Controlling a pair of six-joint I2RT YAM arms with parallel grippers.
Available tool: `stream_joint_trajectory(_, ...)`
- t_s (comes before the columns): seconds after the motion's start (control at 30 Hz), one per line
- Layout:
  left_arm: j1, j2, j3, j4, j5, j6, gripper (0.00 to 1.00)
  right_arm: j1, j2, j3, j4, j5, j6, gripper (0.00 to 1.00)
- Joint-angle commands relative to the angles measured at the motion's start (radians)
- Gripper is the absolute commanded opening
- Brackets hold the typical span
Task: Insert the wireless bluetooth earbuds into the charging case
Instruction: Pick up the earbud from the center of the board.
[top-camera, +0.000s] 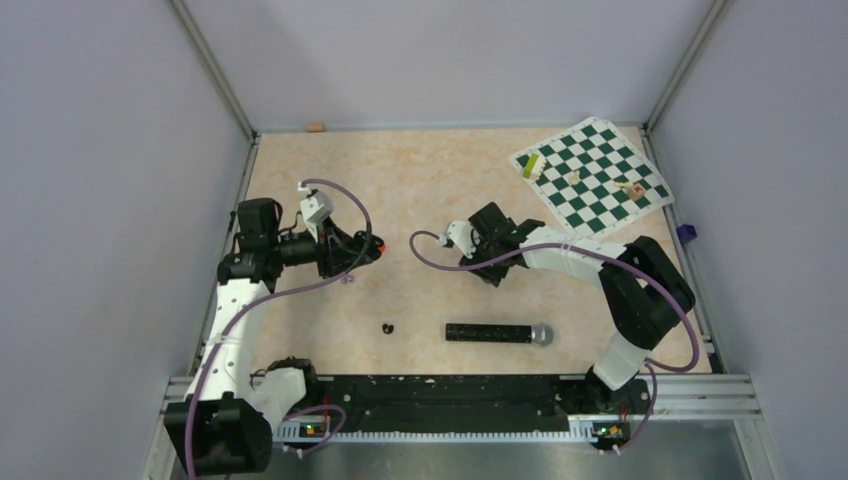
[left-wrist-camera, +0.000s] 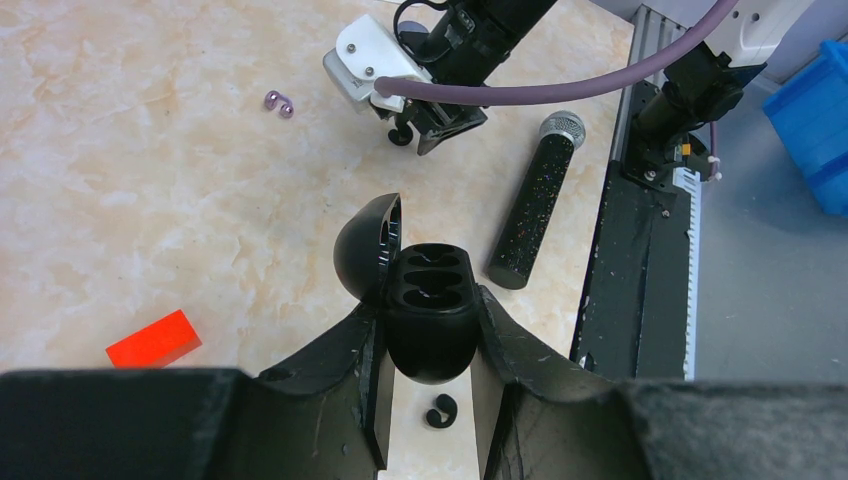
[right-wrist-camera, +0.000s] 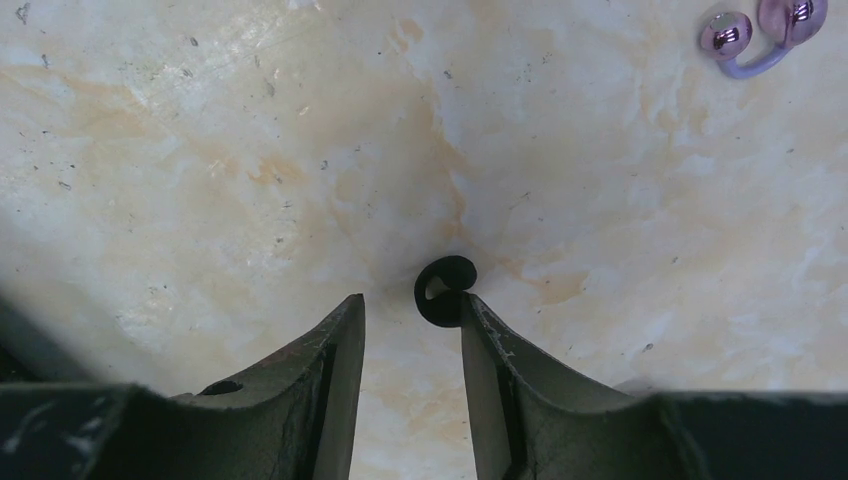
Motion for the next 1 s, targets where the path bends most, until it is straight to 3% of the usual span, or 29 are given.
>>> stream_joint_trajectory(0.0,0.008,-0.012,-0.005,0.031,0.038,0.0,0.0,0.009,0.023,0.014,0.001,-0.005,-0.005,0.38)
stream_joint_trajectory(0.23,0.008,-0.011,-0.006,0.031,0.039,0.0,0.0,0.01,0.027,0.01,0.006,0.019,-0.02,0.29)
stream_joint_trajectory(0.8,0.009,-0.003,-0.005,0.03,0.041,-0.003,0.0,0.01,0.037,-0.018,0.049,0.096,-0.066,0.28)
stream_joint_trajectory(0.97,0.01,-0.001,-0.003,0.03,0.041,-0.005,0.0,0.01,0.021,-0.025,0.079,0.116,-0.067,0.22)
